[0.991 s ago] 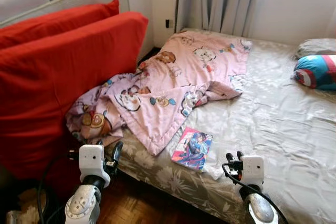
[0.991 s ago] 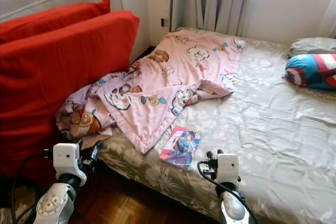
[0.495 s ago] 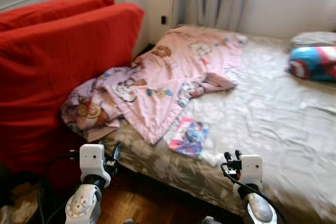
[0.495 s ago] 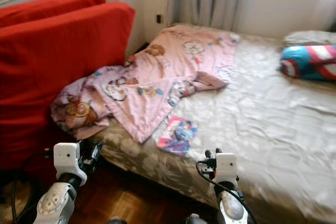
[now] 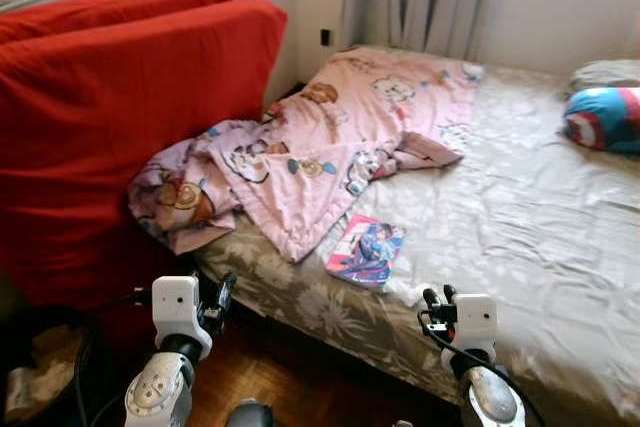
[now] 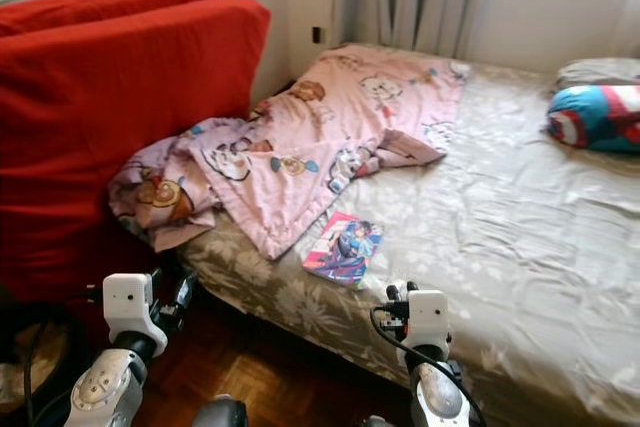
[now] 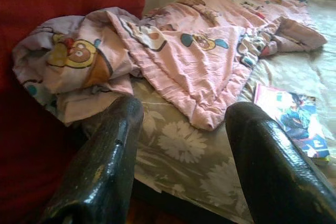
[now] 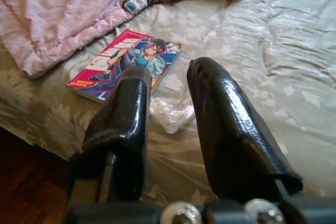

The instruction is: Clean up the room

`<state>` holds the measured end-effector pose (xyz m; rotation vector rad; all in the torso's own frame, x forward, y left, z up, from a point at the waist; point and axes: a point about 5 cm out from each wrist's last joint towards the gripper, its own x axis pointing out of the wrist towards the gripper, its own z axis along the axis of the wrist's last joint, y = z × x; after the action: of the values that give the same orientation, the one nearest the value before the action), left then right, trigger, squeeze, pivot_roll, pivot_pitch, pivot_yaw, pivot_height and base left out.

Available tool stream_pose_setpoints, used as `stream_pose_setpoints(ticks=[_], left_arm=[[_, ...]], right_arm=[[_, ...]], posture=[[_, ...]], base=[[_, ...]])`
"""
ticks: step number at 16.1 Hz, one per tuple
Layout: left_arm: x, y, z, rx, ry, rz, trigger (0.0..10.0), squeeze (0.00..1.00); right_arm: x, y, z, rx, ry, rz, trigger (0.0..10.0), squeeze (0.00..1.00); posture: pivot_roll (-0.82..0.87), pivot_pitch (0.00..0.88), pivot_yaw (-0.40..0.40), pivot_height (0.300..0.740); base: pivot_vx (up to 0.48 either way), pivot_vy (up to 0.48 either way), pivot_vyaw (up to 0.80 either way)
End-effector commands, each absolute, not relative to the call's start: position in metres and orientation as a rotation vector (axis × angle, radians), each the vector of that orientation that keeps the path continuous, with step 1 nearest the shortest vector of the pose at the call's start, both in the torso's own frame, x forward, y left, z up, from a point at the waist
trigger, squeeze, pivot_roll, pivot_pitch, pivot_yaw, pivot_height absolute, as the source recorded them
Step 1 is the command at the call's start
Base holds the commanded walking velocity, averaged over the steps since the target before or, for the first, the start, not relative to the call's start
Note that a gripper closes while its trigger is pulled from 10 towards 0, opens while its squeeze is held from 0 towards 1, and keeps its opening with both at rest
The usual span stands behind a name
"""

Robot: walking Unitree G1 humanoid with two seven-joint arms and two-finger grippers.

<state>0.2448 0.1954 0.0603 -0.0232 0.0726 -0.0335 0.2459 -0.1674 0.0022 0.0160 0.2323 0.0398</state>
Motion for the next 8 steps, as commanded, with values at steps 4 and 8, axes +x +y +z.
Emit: stream_pose_setpoints(ticks=[4,8], left_arm=[[0.247,0.1961,0.0639,-0.025,0.066,-0.044,10.0,0.0],[0.2473,0.1971,0.0644,-0.022,0.07,-0.045,10.0,0.0]], right_arm=[[0.247,-0.1638,0.0037,0.027,0.226,0.048,10.0,0.0],[0.2466,-0.1618,0.0037,0.032,0.225,0.054,10.0,0.0]], posture=[[-0.02,0.009,-0.01,0.626],[-0.02,0.018,-0.009,0.626]], base=[[0.0,0.0,0.0],[0.0,0.0,0.0]])
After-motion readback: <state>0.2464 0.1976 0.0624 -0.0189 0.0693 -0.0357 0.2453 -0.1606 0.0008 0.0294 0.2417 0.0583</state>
